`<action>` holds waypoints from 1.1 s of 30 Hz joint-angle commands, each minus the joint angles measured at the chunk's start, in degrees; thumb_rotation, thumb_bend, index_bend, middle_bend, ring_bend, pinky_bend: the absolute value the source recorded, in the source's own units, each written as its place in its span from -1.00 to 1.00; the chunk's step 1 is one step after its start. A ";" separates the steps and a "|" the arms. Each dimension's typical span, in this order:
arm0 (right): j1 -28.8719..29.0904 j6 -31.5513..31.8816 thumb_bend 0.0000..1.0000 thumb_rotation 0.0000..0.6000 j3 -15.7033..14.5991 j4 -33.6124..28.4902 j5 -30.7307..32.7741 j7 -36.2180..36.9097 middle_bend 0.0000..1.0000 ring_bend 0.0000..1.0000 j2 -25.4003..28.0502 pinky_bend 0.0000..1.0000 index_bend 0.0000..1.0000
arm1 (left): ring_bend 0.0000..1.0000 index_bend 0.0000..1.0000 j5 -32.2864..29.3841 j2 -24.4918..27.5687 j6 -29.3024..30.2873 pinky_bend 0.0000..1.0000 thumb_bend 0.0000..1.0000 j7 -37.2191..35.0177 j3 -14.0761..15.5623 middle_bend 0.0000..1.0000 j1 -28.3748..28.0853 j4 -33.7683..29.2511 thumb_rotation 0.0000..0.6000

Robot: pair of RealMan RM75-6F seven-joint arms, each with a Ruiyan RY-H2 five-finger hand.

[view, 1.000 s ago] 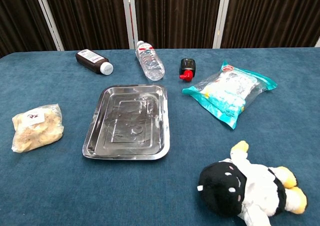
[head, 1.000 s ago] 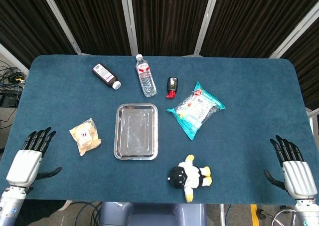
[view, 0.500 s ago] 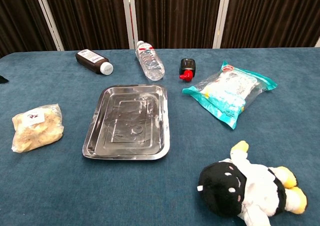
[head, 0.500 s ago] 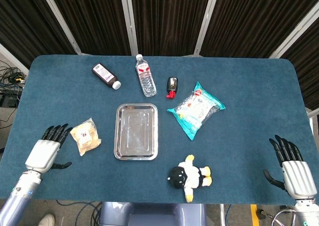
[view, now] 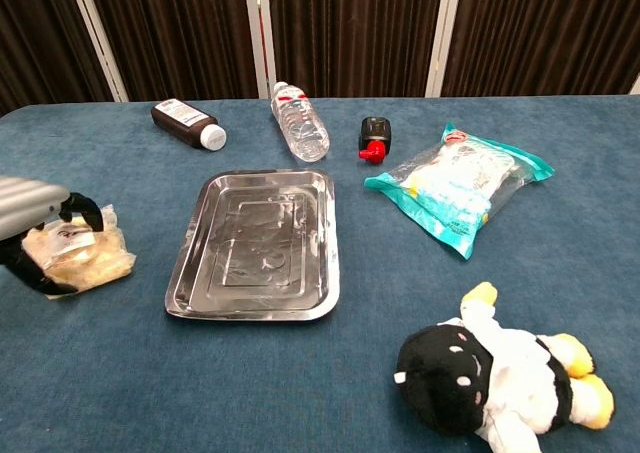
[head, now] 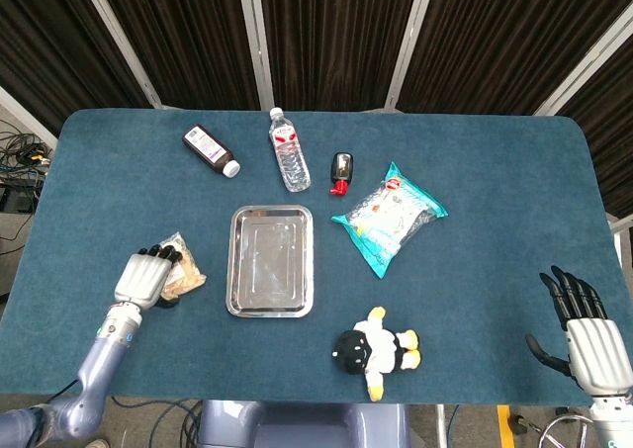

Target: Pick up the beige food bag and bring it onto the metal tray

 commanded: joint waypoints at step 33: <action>0.02 0.03 -0.39 1.00 -0.11 0.08 -0.25 0.48 -1.00 -1.00 0.13 -0.85 -1.00 | -1.00 -1.00 8.15 0.32 9.18 -0.73 -0.80 4.62 -2.16 -1.00 -6.05 -16.56 1.00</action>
